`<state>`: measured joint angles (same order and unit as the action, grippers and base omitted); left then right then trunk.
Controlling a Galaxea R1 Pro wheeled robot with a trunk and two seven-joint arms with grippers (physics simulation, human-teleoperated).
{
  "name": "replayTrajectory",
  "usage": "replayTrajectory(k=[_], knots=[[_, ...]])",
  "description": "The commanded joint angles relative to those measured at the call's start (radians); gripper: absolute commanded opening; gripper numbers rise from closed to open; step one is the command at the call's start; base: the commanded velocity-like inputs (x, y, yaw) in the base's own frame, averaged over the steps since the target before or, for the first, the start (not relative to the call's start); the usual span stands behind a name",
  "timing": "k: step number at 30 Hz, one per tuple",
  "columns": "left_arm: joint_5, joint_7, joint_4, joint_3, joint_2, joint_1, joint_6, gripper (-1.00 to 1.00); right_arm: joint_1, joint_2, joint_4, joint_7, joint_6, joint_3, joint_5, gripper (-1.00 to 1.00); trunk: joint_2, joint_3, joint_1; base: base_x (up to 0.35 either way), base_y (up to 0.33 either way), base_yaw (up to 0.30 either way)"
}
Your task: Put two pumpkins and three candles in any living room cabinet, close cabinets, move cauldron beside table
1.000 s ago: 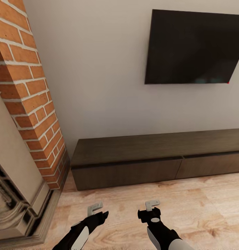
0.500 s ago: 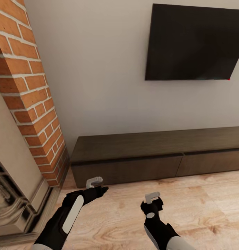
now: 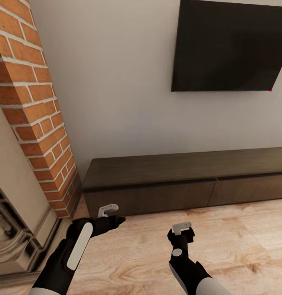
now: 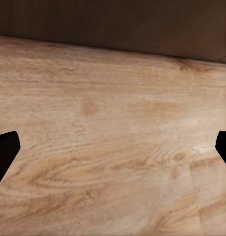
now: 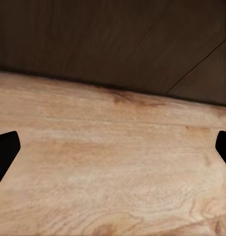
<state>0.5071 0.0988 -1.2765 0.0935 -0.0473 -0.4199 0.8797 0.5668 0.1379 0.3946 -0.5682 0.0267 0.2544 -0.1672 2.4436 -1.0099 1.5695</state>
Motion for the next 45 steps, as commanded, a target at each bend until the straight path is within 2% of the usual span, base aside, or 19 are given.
replayTrajectory(k=[1,7,9,11,12,13,14,16,17,18,19,20,21,22,24,27,31,37,45], knots=[[0.012,0.009,-0.003,-0.001,0.000,0.000,0.007,1.00,0.001,0.000,-0.002,-0.011,0.003,0.004,-0.004,1.00,0.000,-0.001,0.000,0.000,0.000,0.000],[0.015,0.005,-0.008,0.003,0.000,-0.001,0.012,1.00,0.001,0.000,0.000,-0.007,0.010,0.008,0.008,1.00,0.000,-0.001,0.000,0.000,0.000,0.000],[0.015,0.003,-0.010,0.002,0.000,0.000,0.013,1.00,0.002,0.000,0.008,0.016,0.013,0.005,0.060,1.00,0.000,-0.001,0.000,0.000,0.000,0.000],[0.016,0.003,-0.015,0.003,0.000,0.000,0.013,1.00,0.002,-0.001,0.045,0.067,0.019,-0.003,0.148,1.00,0.000,-0.001,0.000,0.000,0.000,0.000],[0.016,0.003,-0.017,0.003,-0.001,0.000,0.013,1.00,0.002,-0.004,0.082,0.129,0.021,-0.014,0.237,1.00,0.000,-0.001,0.000,0.000,0.000,0.000],[0.016,0.003,-0.019,0.003,-0.001,0.000,0.013,1.00,0.002,-0.007,0.118,0.219,0.020,-0.035,0.354,1.00,0.000,-0.001,0.000,0.000,0.000,0.000],[0.016,0.003,-0.019,0.003,-0.001,0.000,0.013,1.00,0.002,-0.009,0.132,0.275,0.018,-0.048,0.422,1.00,0.000,-0.001,0.000,0.000,0.000,0.000],[0.016,0.002,-0.020,0.002,0.000,0.000,0.013,1.00,0.002,-0.013,0.160,0.535,-0.003,-0.087,0.716,1.00,0.000,-0.001,0.000,0.000,0.000,0.000],[0.016,0.002,-0.021,0.001,0.000,0.000,0.013,1.00,0.002,-0.020,0.160,0.661,-0.028,-0.098,0.851,1.00,0.000,-0.001,0.000,0.000,0.000,0.000],[0.016,0.002,-0.021,0.000,0.001,0.000,0.013,1.00,0.002,-0.040,0.154,0.760,-0.061,-0.106,0.960,1.00,0.000,-0.001,0.000,0.000,0.000,0.000],[0.016,0.002,-0.021,-0.001,0.001,0.000,0.013,1.00,0.002,-0.055,0.150,0.798,-0.079,-0.109,1.004,1.00,0.000,-0.001,0.000,0.000,0.000,0.000],[0.017,0.002,-0.021,-0.001,0.000,0.000,0.013,1.00,0.002,-0.089,0.143,0.853,-0.113,-0.115,1.073,1.00,0.000,-0.001,0.000,0.000,0.000,0.000],[0.017,0.002,-0.021,-0.001,0.000,0.000,0.013,1.00,0.002,-0.107,0.140,0.873,-0.127,-0.117,1.099,1.00,0.000,-0.001,0.000,0.000,0.000,0.000],[0.017,0.002,-0.021,-0.001,0.000,0.000,0.013,1.00,0.002,-0.139,0.135,0.904,-0.150,-0.121,1.138,1.00,0.000,-0.001,0.000,0.000,0.000,0.000],[0.017,0.001,-0.020,0.000,-0.001,0.000,0.013,1.00,0.002,-0.168,0.132,0.934,-0.169,-0.126,1.173,1.00,0.000,-0.001,0.000,0.000,0.000,0.000],[0.018,0.001,-0.020,0.000,-0.001,0.000,0.014,1.00,0.003,-0.192,0.132,0.976,-0.183,-0.128,1.224,1.00,0.000,-0.001,0.000,0.000,0.000,0.000],[0.019,-0.002,-0.020,-0.003,-0.001,0.000,0.015,1.00,0.002,-0.203,0.127,1.070,-0.197,-0.126,1.326,1.00,0.000,-0.001,0.000,0.000,0.000,0.000],[0.019,-0.002,-0.020,-0.003,0.001,0.000,0.015,1.00,-0.001,-0.222,0.103,1.120,-0.201,-0.126,1.357,1.00,0.000,-0.001,0.000,0.000,0.000,0.000],[0.020,-0.002,-0.020,-0.006,0.000,0.000,0.015,1.00,-0.027,-0.228,0.011,1.181,-0.194,-0.126,1.362,1.00,0.000,-0.001,0.000,0.000,0.000,0.000]])
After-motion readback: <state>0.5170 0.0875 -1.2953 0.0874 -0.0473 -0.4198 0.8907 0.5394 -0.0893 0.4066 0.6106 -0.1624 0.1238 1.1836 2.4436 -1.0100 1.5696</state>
